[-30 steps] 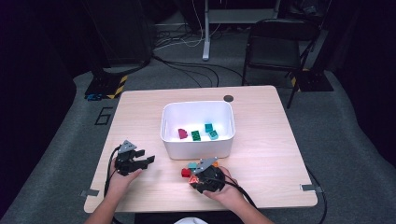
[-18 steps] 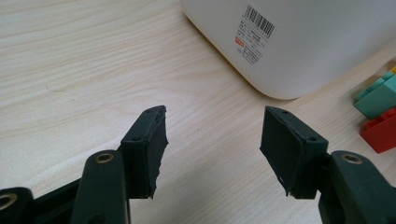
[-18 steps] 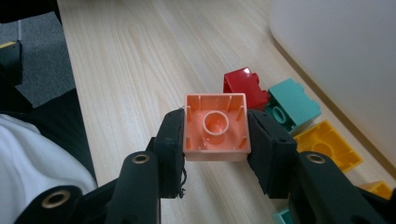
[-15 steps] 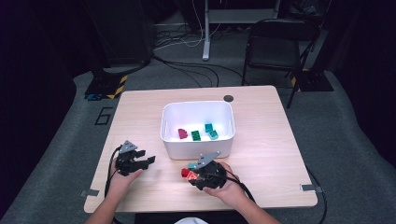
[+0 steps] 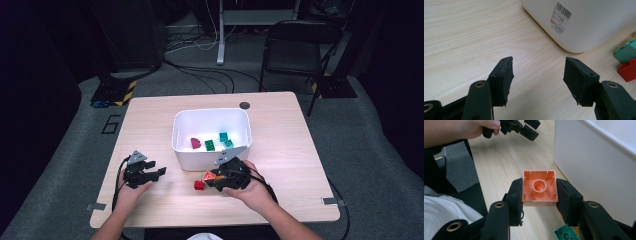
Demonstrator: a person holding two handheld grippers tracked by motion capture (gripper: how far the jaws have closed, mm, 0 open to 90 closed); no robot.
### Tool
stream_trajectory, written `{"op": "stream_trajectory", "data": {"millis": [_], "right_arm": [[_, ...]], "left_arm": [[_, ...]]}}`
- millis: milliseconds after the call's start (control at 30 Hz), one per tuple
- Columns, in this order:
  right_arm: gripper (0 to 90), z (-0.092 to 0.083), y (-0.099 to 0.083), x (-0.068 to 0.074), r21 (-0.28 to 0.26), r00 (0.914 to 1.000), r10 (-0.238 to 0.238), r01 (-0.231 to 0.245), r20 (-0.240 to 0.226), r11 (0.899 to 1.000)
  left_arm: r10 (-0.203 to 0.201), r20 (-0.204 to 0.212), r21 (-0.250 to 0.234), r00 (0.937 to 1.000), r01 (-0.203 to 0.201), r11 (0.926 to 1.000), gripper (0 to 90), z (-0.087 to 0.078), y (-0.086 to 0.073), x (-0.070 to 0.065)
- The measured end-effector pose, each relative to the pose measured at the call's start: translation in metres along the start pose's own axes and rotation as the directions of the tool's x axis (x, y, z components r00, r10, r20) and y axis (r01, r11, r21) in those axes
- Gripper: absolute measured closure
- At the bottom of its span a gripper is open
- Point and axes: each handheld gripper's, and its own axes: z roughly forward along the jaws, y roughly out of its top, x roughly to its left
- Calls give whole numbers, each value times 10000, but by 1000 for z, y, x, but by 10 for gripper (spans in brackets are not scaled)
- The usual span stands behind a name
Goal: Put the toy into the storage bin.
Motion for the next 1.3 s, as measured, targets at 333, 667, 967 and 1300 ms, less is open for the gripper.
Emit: {"op": "stream_trajectory", "data": {"millis": [333,667,967,1300], "right_arm": [[581,-21,22,-5,-232,9999,43,-39,166,9997],[581,-38,44,-15,-515,9984,11,18,561,9987],[581,-45,64,-35,-735,9924,338,-252,1179,9970],[581,-35,83,-59,-845,9811,593,-442,1844,9954]], "left_arm": [[-82,18,-15,10000,82,10000,405,0,0,0],[-8,115,-25,9999,8,10000,405,2,2,-1],[-45,149,-29,9999,46,10000,405,6,3,0],[-66,150,-73,9999,67,10000,404,6,3,-1]]}}
